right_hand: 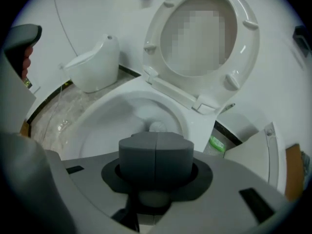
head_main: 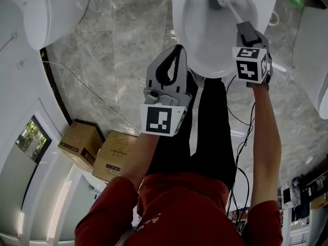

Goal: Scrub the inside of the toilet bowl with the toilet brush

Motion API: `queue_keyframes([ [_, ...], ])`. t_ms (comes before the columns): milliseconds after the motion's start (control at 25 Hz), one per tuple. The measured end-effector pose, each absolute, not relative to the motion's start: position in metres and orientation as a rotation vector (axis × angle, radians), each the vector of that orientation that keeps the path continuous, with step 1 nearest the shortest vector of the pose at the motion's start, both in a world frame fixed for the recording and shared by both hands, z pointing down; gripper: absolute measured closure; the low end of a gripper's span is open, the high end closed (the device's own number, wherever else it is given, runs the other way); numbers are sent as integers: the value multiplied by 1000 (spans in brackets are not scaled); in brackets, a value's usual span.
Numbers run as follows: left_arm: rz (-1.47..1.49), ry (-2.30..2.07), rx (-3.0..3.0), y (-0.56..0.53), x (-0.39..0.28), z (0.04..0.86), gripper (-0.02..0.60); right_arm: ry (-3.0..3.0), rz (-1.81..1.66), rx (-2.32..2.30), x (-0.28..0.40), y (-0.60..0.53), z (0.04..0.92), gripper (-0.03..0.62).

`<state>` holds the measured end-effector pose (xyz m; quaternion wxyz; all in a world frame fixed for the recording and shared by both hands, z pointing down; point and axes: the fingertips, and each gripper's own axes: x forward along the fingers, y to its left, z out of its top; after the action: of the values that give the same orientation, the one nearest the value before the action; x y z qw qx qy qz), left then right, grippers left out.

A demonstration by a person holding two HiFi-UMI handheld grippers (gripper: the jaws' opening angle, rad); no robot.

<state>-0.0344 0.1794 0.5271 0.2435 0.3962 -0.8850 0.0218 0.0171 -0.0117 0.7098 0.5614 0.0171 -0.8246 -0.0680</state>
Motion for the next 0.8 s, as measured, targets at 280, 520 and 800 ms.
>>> queue_keyframes([
  [280, 52, -2397, 1070, 179, -29, 534, 583, -1839, 40, 40, 102, 39, 721, 444],
  [520, 64, -2394, 1058, 183, -29, 535, 583, -1876, 337, 76, 90, 91, 705, 442],
  [800, 60, -2409, 1055, 181, -32, 537, 583, -2015, 136, 36, -1, 48, 701, 442],
])
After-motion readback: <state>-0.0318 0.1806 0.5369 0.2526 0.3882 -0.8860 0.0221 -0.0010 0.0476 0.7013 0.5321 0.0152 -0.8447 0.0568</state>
